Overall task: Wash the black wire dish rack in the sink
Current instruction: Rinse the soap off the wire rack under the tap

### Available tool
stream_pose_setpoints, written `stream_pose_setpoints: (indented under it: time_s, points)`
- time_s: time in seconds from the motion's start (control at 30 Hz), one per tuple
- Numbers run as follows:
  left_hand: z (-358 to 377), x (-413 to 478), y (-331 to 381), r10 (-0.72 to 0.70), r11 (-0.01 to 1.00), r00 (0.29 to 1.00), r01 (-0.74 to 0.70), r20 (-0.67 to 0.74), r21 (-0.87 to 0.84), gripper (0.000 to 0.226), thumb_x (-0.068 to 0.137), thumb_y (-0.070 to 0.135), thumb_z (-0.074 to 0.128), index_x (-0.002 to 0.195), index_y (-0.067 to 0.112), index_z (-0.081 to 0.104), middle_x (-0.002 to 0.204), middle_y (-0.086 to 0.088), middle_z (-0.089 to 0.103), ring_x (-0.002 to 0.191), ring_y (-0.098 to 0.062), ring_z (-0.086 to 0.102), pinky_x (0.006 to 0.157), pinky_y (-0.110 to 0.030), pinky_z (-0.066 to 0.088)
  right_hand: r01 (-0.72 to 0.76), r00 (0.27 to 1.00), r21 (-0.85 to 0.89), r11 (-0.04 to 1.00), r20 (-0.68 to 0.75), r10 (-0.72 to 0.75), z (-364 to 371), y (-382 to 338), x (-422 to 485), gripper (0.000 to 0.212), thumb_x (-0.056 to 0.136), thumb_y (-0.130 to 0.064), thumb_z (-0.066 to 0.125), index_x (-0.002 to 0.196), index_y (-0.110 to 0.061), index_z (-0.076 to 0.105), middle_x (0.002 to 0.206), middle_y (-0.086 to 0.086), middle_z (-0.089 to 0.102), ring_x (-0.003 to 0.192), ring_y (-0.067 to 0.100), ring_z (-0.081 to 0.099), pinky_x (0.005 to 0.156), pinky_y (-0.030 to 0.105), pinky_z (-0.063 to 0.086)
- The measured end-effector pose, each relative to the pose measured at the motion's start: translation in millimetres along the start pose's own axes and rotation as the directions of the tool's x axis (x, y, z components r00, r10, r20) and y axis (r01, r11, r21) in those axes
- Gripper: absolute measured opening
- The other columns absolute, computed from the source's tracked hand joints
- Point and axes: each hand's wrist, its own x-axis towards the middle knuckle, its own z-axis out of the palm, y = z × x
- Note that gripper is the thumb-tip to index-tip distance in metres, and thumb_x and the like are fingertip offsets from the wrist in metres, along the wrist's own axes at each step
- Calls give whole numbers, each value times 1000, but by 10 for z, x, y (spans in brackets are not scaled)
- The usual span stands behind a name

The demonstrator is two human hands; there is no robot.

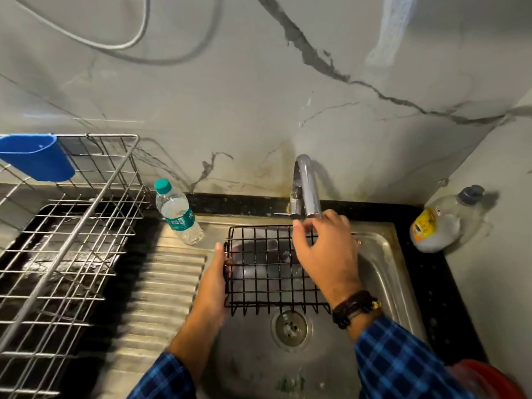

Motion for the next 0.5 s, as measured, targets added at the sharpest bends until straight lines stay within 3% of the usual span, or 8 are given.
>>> stream_pose_setpoints:
  time_s: [0.07,0.13,0.2,0.23,0.27,0.37,0.43,0.5]
  points:
    - [-26,-28,14,65,998,998,-64,9,-3,53,98,66,36,106,35,77,109,-4,78,104,-23,74,96,-47,52,-32,999,3,999,-42,32,-6,-21,-113,32,94,-55,41,89,-29,60,96,-10,50,94,10,47,74,36,55]
    - [-16,-80,40,174,983,984,-176,33,54,58,91,76,35,124,43,68,129,3,71,123,-19,64,110,-50,43,-106,994,-50,993,-39,105,-25,-40,-178,34,95,-53,32,102,-32,58,112,-8,50,111,14,45,90,53,54]
    - [-22,-77,5,273,949,960,-279,66,148,68,84,86,34,138,50,55,143,11,60,137,-12,52,118,-50,34,-146,986,-172,974,53,158,-40,-84,-189,52,100,-57,15,126,-34,55,138,-6,49,138,21,37,111,78,11]
    - [-20,-76,-6,323,926,944,-330,69,184,70,85,86,32,141,50,52,144,13,59,137,-10,50,118,-48,35,-138,982,-229,964,95,163,-43,-130,-190,63,100,-61,7,136,-34,51,149,-4,45,148,25,28,108,76,-10]
    - [-12,-71,-14,375,898,924,-383,77,215,68,87,84,30,142,48,50,142,13,60,135,-7,52,115,-44,38,-102,982,-248,963,127,137,-45,-202,-206,69,98,-65,1,144,-35,44,157,-1,39,152,26,20,107,73,-19]
    - [61,-132,-6,472,851,877,-481,92,212,61,99,66,32,144,30,54,133,3,67,124,-13,61,107,-43,47,112,965,-133,985,252,-76,-66,-542,-319,66,99,-64,3,155,-36,24,165,-1,21,154,26,13,118,68,-3]
    - [98,-192,-22,465,876,883,-469,56,115,56,103,50,35,138,13,59,128,-10,70,121,-24,65,106,-52,50,275,918,-59,960,313,-244,-57,-721,-411,64,100,-62,12,155,-31,25,166,0,20,153,29,17,120,61,16]
    - [90,-230,-50,456,889,890,-456,24,44,49,105,41,36,138,11,59,131,-11,69,124,-25,64,107,-48,50,409,861,-22,912,341,-378,-79,-754,-404,59,103,-57,19,155,-30,27,165,-1,22,152,28,20,118,52,29]
